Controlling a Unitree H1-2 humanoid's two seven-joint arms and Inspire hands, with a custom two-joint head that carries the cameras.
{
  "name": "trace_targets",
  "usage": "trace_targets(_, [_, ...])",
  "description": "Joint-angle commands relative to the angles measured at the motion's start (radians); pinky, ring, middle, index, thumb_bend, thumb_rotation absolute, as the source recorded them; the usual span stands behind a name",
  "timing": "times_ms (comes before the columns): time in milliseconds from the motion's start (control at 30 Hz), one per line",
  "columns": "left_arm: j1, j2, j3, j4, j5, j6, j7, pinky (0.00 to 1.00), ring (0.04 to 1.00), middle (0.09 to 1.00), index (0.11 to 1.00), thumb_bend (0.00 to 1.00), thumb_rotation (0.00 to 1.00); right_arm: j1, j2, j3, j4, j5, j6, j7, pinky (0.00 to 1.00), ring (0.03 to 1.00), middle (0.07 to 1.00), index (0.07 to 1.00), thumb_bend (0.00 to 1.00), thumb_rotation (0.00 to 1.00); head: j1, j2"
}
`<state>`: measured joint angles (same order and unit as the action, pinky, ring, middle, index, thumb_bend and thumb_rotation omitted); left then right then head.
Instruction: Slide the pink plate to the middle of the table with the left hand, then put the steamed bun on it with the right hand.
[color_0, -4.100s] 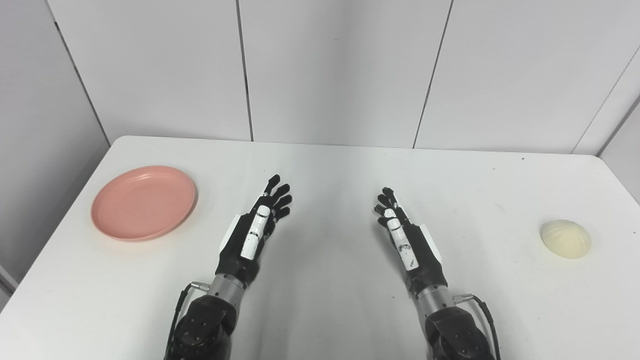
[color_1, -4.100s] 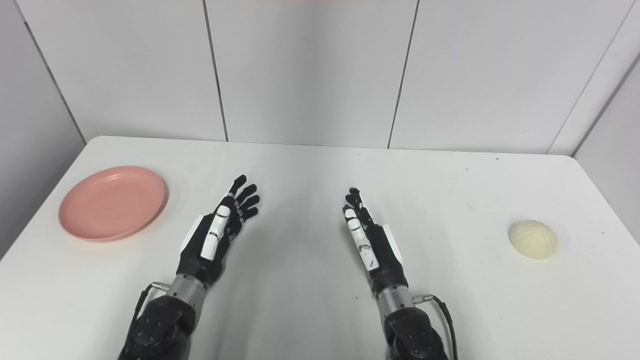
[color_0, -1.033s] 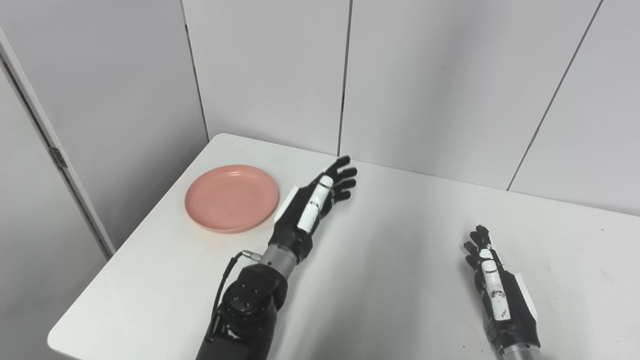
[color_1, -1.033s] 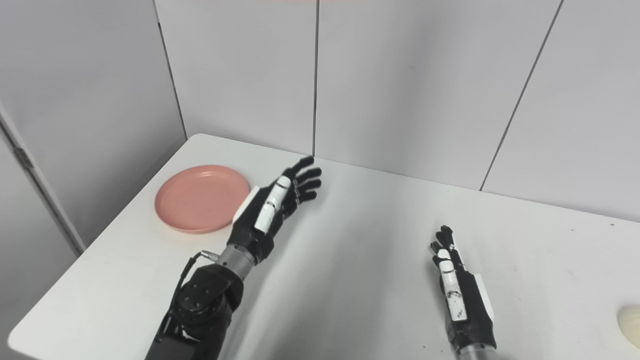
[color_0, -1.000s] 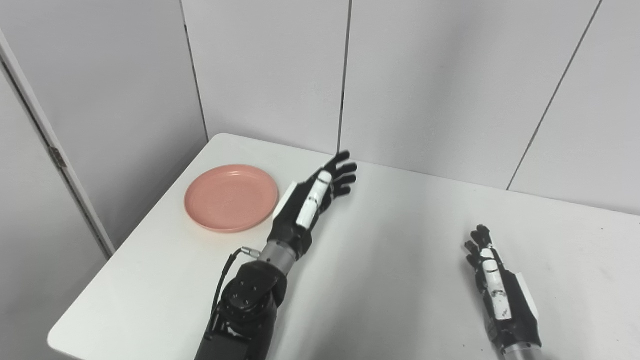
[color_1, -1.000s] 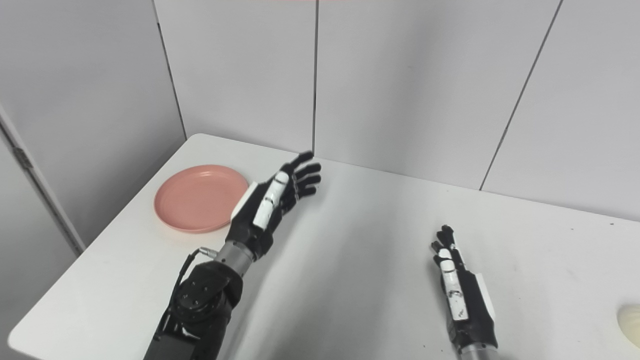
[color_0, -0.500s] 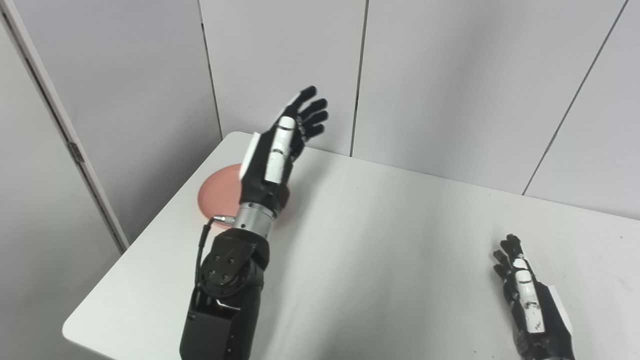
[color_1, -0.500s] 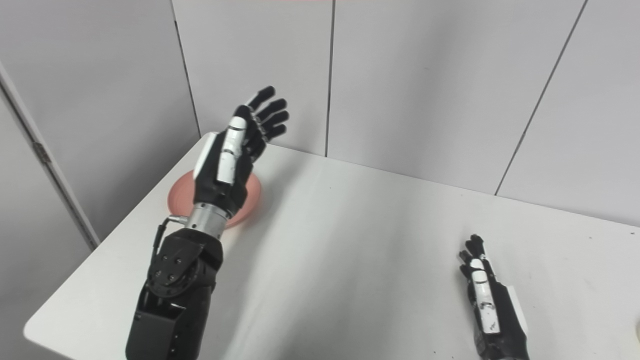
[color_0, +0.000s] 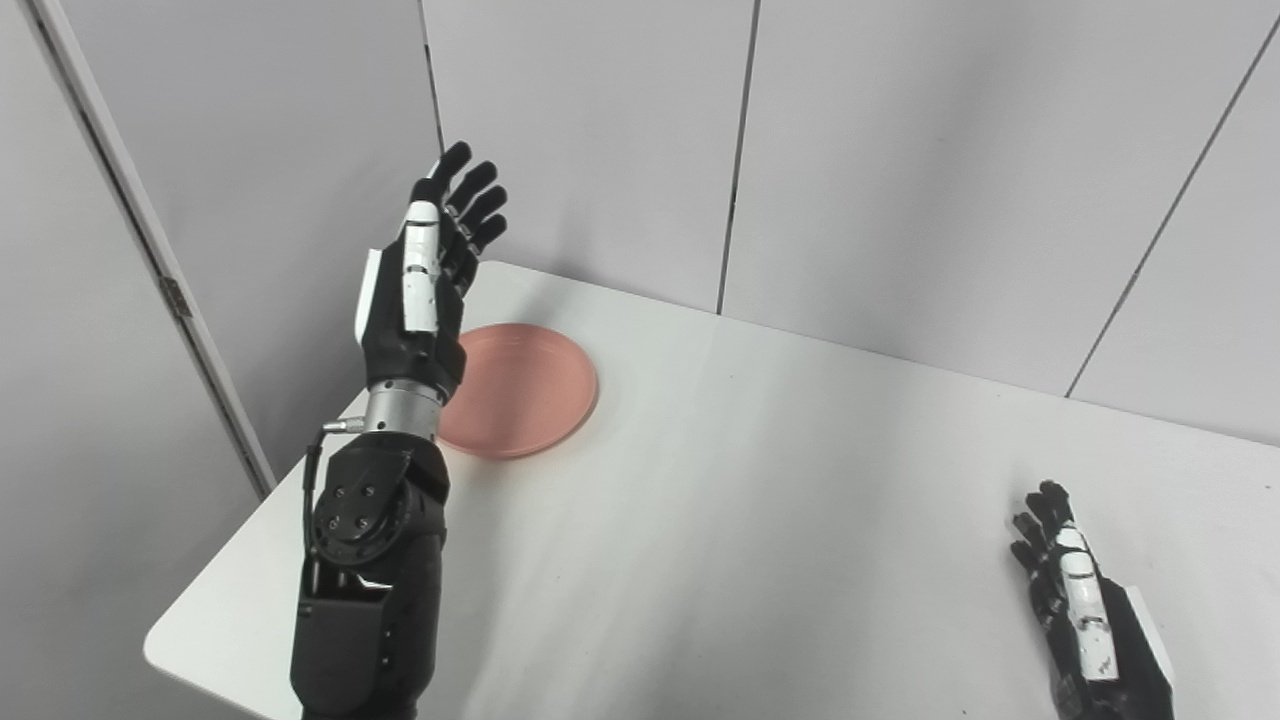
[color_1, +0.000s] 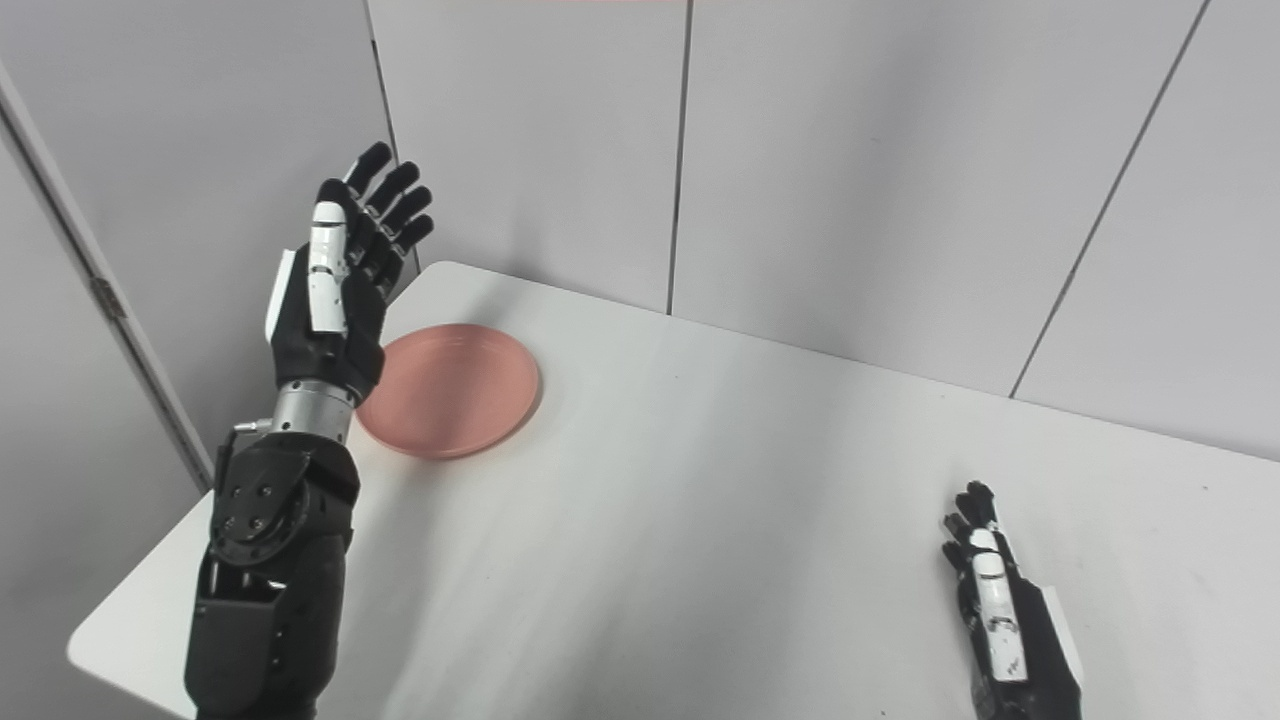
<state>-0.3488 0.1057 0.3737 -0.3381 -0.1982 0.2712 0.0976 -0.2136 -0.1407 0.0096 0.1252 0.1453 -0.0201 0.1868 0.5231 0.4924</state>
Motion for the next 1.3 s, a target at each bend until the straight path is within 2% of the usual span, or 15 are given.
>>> trace_targets(0, [-0.03,0.027,0.025,-0.005,-0.021,-0.04,0.022,0.88,0.869,0.875,0.87,0.46,1.0,0.038,-0.002,-0.004,0.013,0.003,0.018,0.004,1.0,0.991,1.0,1.0,0.14,1.0,0.001,0.0])
trace_targets(267, [-0.035,0.056,0.092,0.104,-0.063,-0.099,0.038,0.93,0.907,0.909,0.902,0.46,1.0,0.038,-0.003,0.0,0.002,-0.003,0.026,0.003,1.0,0.988,1.0,1.0,0.13,1.0,0.0,0.003])
trace_targets(600, [-0.031,0.092,0.115,0.202,-0.067,-0.139,0.041,0.96,0.921,0.918,0.92,0.46,1.0,0.042,0.004,-0.003,-0.01,-0.004,0.038,-0.007,1.0,0.985,1.0,1.0,0.15,1.0,0.004,0.012])
trace_targets(967, [-0.025,0.114,0.132,0.266,-0.093,-0.154,0.037,0.94,0.917,0.919,0.926,0.48,1.0,0.05,0.006,0.0,-0.036,-0.014,0.05,-0.013,1.0,0.98,0.999,1.0,0.15,1.0,0.004,0.02])
trace_targets(1267, [-0.025,0.119,0.152,0.293,-0.13,-0.134,0.048,0.95,0.928,0.929,0.929,0.46,1.0,0.051,0.004,0.001,-0.039,-0.014,0.048,-0.008,1.0,0.982,1.0,1.0,0.15,1.0,0.005,0.024])
